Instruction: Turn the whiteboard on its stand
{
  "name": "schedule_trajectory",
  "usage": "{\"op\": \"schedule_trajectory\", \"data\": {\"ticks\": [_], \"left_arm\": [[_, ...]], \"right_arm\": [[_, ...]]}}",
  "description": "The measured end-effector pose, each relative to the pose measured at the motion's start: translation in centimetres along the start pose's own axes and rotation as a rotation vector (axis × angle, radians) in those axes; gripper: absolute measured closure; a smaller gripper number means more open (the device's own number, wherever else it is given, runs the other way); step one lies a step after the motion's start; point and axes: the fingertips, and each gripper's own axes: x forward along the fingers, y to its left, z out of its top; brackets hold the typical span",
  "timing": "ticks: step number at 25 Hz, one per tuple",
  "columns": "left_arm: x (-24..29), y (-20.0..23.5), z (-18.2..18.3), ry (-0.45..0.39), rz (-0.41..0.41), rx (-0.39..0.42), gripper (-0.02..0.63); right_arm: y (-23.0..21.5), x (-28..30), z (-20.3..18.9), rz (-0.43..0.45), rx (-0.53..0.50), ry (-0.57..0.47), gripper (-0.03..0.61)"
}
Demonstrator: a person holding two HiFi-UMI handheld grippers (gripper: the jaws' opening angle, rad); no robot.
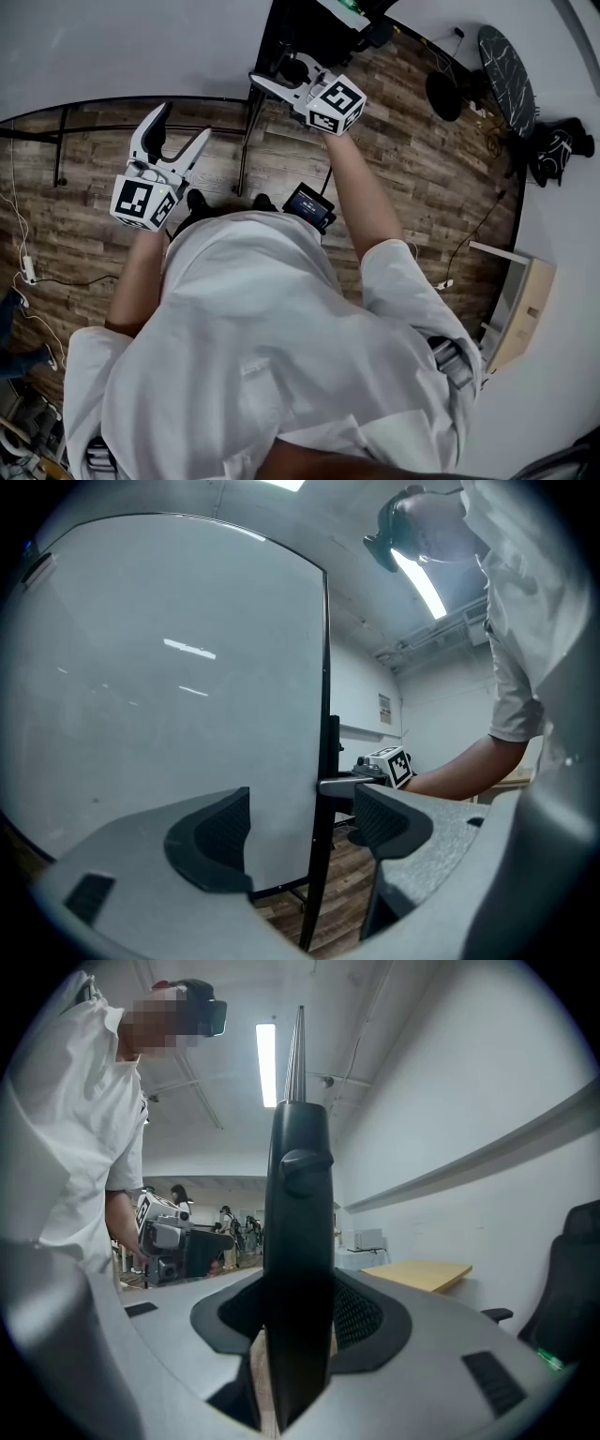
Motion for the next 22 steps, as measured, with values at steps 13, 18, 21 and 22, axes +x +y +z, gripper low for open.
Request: {"op": "schedule_trajectory", "data": {"ticks": [13, 18, 21, 22], "left_arm": [[2.1, -3.0, -0.8, 0.005, -0.04, -0.015, 0.258], [3.4, -3.7, -0.5, -0.003, -0.055, -0.008, 0.258], [3.9, -3.8, -0.6, -0.002, -0.07, -0.013, 0.258], [4.3, -4.3, -0.6, 0.0, -0.074, -0.013, 0.258]], "right_arm": [[0.0, -3.3, -0.1, -0.009, -0.003, 0.004, 0.399], [-0.1, -4.7, -0.2, -0.011, -0.005, 0.003, 0.399], [-0.3, -5.1, -0.3, -0.011, -0.001, 0.005, 0.399], [-0.4, -5.7, -0.3, -0.012, 0.0, 0.003, 0.397]]}}
